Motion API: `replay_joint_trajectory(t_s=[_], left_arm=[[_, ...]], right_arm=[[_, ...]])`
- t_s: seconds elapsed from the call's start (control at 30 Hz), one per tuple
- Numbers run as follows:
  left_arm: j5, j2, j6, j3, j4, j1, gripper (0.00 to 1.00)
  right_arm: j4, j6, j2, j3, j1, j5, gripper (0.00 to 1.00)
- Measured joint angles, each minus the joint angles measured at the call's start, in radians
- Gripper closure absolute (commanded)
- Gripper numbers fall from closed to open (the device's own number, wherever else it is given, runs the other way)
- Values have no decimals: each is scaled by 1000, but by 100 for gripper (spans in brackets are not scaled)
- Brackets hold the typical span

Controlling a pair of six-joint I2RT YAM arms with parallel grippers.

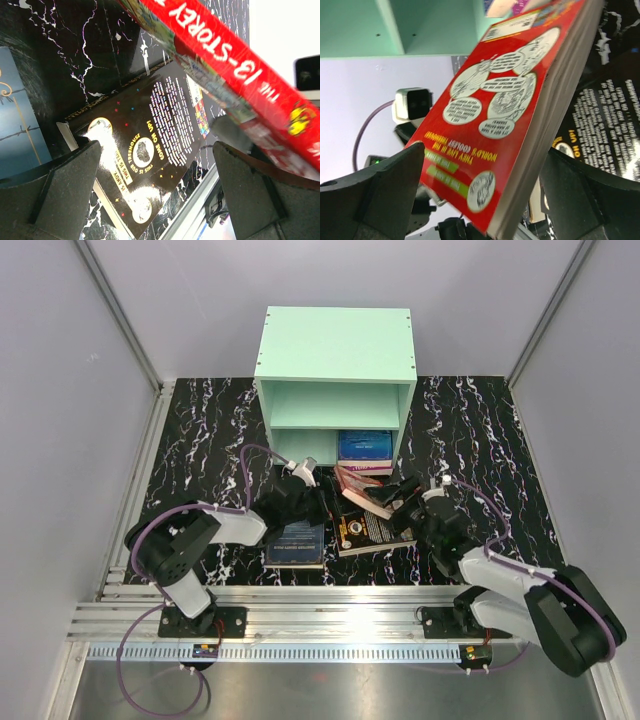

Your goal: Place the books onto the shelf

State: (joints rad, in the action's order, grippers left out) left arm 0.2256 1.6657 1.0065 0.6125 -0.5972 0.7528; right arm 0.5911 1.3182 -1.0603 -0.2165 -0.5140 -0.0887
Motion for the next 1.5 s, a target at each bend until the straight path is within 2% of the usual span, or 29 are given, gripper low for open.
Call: replay_joint_trajectory(t_s=[0.07, 0.13, 0.17, 0.23, 0.27, 0.3, 0.43, 0.57, 0.77, 0.97, 1.13, 1.3, 1.5], left_arm=[[0, -2, 0, 0, 2, 0, 1], [-2, -3, 0, 0, 5, 2, 1], [-2, -4, 0, -1, 6, 2, 1], [-3, -9, 0, -4, 9, 2, 1], [-3, -12, -2, -7, 13, 2, 1], [-2, -18, -5, -13, 16, 2, 1], [-5, -40, -6, -19, 38, 2, 1], [-10, -76, -11, -33, 81, 2, 1], [-35, -227, -28, -78, 166, 6, 1], [-76, -403, -51, -113, 243, 8, 1], [-97, -461, -64, -127, 284, 9, 1], [-105, -494, -68, -132, 336, 9, 1], [-113, -577, -73, -132, 388, 11, 1]], right_arm=[[29, 11, -53, 0, 0, -1, 6], [62, 23, -105, 0, 0, -2, 21], [77, 28, -126, 0, 0, -3, 48], [106, 39, -161, 0, 1, -8, 70], [119, 48, -172, 0, 1, -7, 90], [127, 50, -179, 0, 4, -8, 98], [137, 68, -175, 1, 11, -3, 100], [61, 47, -65, 2, 11, -1, 100], [-280, -37, 300, -40, 8, -1, 100], [-565, -111, 529, -166, 6, 3, 100], [-646, -177, 483, -308, 6, 33, 100], [-638, -246, 292, -444, 6, 85, 100], [-610, -288, 74, -527, 7, 161, 100]])
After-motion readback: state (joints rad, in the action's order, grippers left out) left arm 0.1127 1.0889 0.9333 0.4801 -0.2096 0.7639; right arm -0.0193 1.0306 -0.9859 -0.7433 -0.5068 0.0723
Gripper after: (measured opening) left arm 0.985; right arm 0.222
